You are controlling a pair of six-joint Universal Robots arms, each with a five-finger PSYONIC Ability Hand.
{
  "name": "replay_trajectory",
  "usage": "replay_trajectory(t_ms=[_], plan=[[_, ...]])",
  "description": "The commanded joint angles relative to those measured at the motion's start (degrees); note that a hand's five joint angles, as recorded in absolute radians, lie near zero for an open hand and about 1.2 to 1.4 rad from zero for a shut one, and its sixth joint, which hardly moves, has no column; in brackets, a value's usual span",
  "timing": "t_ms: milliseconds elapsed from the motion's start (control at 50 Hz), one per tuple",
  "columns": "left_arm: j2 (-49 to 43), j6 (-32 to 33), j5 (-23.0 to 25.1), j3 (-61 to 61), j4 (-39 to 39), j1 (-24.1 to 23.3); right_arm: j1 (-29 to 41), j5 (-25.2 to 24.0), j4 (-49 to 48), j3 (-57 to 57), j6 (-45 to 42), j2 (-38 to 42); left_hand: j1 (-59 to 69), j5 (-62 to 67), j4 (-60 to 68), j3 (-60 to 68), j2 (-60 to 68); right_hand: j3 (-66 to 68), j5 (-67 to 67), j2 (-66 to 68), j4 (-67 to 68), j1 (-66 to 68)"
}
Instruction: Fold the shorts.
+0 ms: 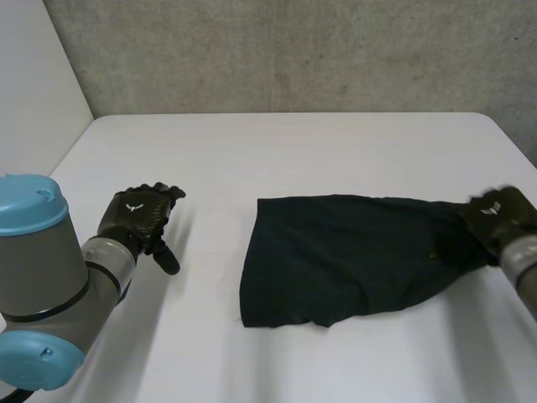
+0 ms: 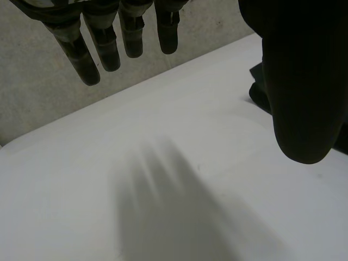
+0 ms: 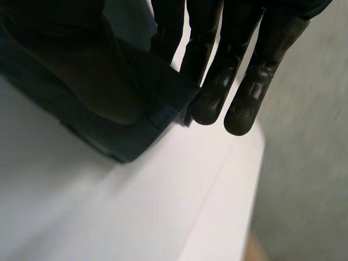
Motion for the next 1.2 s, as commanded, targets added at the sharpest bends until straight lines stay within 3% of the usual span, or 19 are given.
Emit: replay_trajectory(t_ms=[20, 120, 180, 300, 320, 340, 420, 480, 500, 580, 660, 740, 860, 1000, 1200], plan=[[0.3, 0.0, 0.0, -0.1, 0.0, -0.1, 19.1, 0.4, -0.4, -11.5, -5.1, 1.6, -2.0, -2.8, -1.9, -2.5, -1.6, 11.9, 15.2, 13.0, 11.7, 27.7], [1.2, 0.0, 0.0, 0.0, 0.0, 0.0, 33.2, -1.8, -0.6, -19.2, -6.7, 10.7, -2.0, -2.8, -1.9, -2.4, -1.6, 11.9, 15.2, 13.0, 11.7, 27.7], [1.9, 0.0, 0.1, 0.3, 0.1, 0.0, 40.1, -6.1, -0.2, -20.7, -8.7, 15.5, -1.8, -2.6, -1.7, -2.3, -1.4, 11.9, 15.2, 13.0, 11.7, 27.7], [2.7, 0.0, 0.2, 2.6, 0.1, -0.2, 42.0, -14.1, -0.3, -20.2, -9.0, 19.1, -1.6, -2.5, -1.5, -2.1, -1.3, 11.9, 15.2, 13.0, 11.7, 27.7], [2.7, 0.0, 0.2, 3.0, 0.1, -0.3, 42.0, -14.5, -0.5, -20.1, -8.7, 18.8, -1.6, -2.5, -1.5, -2.1, -1.3, 8.3, 11.6, 9.4, 8.1, 24.1], [2.8, 0.0, 0.2, 3.5, 0.1, -0.4, 41.9, -14.7, -0.7, -20.1, -7.8, 17.9, -1.6, -2.5, -1.5, -2.1, -1.3, -21.5, -18.2, -20.4, -21.7, -5.7], [2.7, 0.0, 0.3, 6.9, 0.1, -0.9, 40.6, -12.8, -0.9, -20.3, 1.6, 12.4, -1.1, -2.0, -1.0, -1.6, -0.8, -58.1, -54.8, -57.0, -58.3, -42.3], [2.6, -0.9, 0.5, 10.9, 0.0, -1.6, 36.8, -11.4, -0.9, -20.2, 11.4, 8.1, 4.7, 3.9, 4.8, 4.3, 5.1, -58.1, -54.8, -57.0, -58.3, -42.3], [2.3, -1.4, 0.5, 11.9, 0.0, -1.9, 34.0, -10.7, -0.9, -20.2, 18.7, 5.7, 7.4, 6.6, 7.5, 7.0, 7.8, -58.1, -54.8, -57.0, -58.3, -42.3], [0.3, -6.3, 3.9, 16.6, -0.2, -4.8, 28.0, -10.1, -0.1, -20.7, 35.4, 2.6, 14.2, 13.4, 14.3, 13.7, 14.5, -58.1, -54.8, -57.0, -58.3, -42.3], [-4.0, -12.0, 8.6, 21.1, -1.3, -7.2, 24.1, -9.9, 3.0, -20.7, 43.9, 2.9, 12.0, 11.2, 12.1, 11.5, 12.4, -58.1, -54.8, -57.0, -58.3, -42.3], [-9.8, -14.5, 9.5, 24.3, -5.2, -9.7, 22.3, -9.5, 7.8, -21.2, 43.8, 5.9, 7.1, 6.3, 7.2, 6.7, 7.5, -58.1, -54.8, -57.0, -58.3, -42.3], [-20.6, -14.2, 6.7, 30.2, -11.6, -16.0, 21.1, -9.1, 10.5, -22.1, 41.9, 12.1, 3.6, 2.8, 3.7, 3.1, 4.0, -58.1, -54.8, -57.0, -58.3, -42.3], [-25.7, -13.2, -3.4, 32.6, -18.9, -16.0, 21.6, -8.9, 10.8, -23.6, 40.3, 20.1, 0.7, -0.1, 0.8, 0.3, 1.1, -58.1, -54.8, -57.0, -58.3, -42.3], [-25.2, -8.1, -3.9, 31.0, -20.0, -15.9, 21.8, -5.1, 10.8, -23.8, 33.3, 21.1, -1.5, -2.3, -1.4, -1.9, -1.1, -58.1, -54.8, -57.0, -58.3, -42.3]])
